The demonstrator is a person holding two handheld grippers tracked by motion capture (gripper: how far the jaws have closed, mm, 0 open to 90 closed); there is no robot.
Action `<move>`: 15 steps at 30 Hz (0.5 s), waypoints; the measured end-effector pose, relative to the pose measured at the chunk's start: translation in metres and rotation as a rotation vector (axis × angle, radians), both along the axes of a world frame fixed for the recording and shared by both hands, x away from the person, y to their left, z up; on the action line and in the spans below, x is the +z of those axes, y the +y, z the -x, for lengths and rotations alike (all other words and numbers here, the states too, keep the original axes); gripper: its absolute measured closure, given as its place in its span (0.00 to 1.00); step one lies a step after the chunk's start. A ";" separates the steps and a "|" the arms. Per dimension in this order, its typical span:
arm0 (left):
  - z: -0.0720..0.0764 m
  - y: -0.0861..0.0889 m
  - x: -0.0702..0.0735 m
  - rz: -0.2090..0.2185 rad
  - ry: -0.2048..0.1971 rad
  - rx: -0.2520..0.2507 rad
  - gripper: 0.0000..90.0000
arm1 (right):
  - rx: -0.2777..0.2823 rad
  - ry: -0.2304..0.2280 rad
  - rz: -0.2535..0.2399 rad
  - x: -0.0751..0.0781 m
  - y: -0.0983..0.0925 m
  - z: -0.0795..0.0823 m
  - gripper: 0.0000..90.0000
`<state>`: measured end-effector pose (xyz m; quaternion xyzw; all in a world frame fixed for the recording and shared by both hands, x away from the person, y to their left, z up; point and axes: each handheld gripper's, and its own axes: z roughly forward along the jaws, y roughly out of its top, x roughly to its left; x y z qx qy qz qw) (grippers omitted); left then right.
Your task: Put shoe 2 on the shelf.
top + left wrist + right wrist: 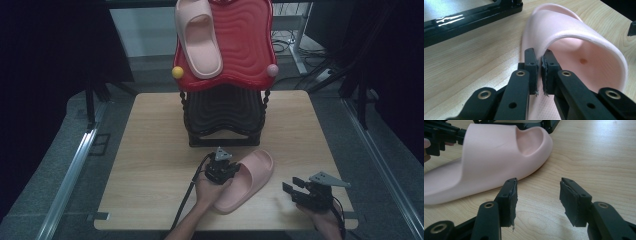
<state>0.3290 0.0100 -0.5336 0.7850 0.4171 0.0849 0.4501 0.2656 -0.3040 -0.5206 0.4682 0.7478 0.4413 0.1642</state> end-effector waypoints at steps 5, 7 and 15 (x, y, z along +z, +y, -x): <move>0.007 0.008 0.004 0.030 -0.030 0.019 0.94 | -0.003 -0.004 0.001 0.000 -0.002 0.001 0.54; 0.009 0.013 0.006 0.039 -0.038 0.023 0.94 | -0.005 -0.002 0.000 0.000 -0.002 0.001 0.54; 0.018 0.025 0.015 0.075 -0.065 0.032 0.94 | -0.004 0.006 0.001 -0.001 -0.001 0.000 0.53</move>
